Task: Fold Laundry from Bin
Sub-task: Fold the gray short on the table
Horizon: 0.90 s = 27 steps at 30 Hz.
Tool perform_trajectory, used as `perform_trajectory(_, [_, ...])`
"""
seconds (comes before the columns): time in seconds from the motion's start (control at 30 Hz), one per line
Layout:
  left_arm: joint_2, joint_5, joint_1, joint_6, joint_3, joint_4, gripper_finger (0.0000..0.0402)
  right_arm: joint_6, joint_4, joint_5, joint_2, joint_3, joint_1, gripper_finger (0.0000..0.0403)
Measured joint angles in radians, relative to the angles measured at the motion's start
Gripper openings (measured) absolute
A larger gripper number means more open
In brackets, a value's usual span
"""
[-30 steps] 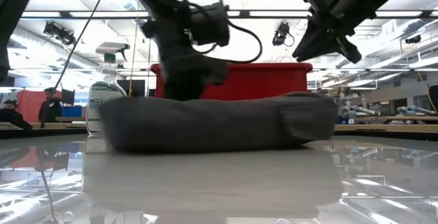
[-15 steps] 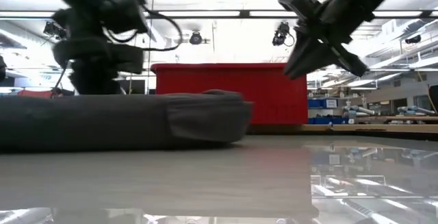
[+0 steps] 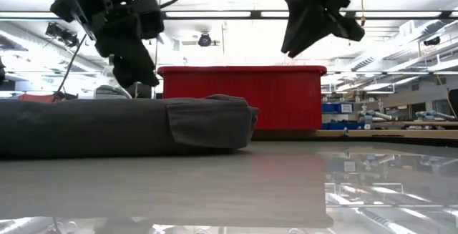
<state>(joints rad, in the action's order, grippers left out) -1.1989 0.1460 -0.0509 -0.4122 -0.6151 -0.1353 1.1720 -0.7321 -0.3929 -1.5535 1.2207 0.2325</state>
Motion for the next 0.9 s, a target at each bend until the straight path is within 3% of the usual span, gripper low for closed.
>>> perform_trajectory(0.23, [-0.118, 0.003, -0.075, 0.042, 0.0, -0.136, 0.0171, -0.004, -0.044, 0.037, 0.0, 0.006, -0.005, 0.0065])
perform_trajectory(0.43, [-0.121, -0.01, -0.105, 0.084, 0.0, -0.285, 0.0171, 0.001, -0.057, 0.051, 0.0, -0.004, 0.002, 0.0048])
perform_trajectory(0.7, [0.024, -0.02, -0.111, 0.055, 0.117, -0.475, 0.0171, 0.046, -0.058, 0.045, 0.0, -0.004, 0.05, 0.0043])
perform_trajectory(0.9, [0.134, -0.056, -0.11, -0.038, 0.085, -0.53, 0.0171, 0.112, -0.08, 0.029, 0.0, -0.005, 0.088, 0.0043])
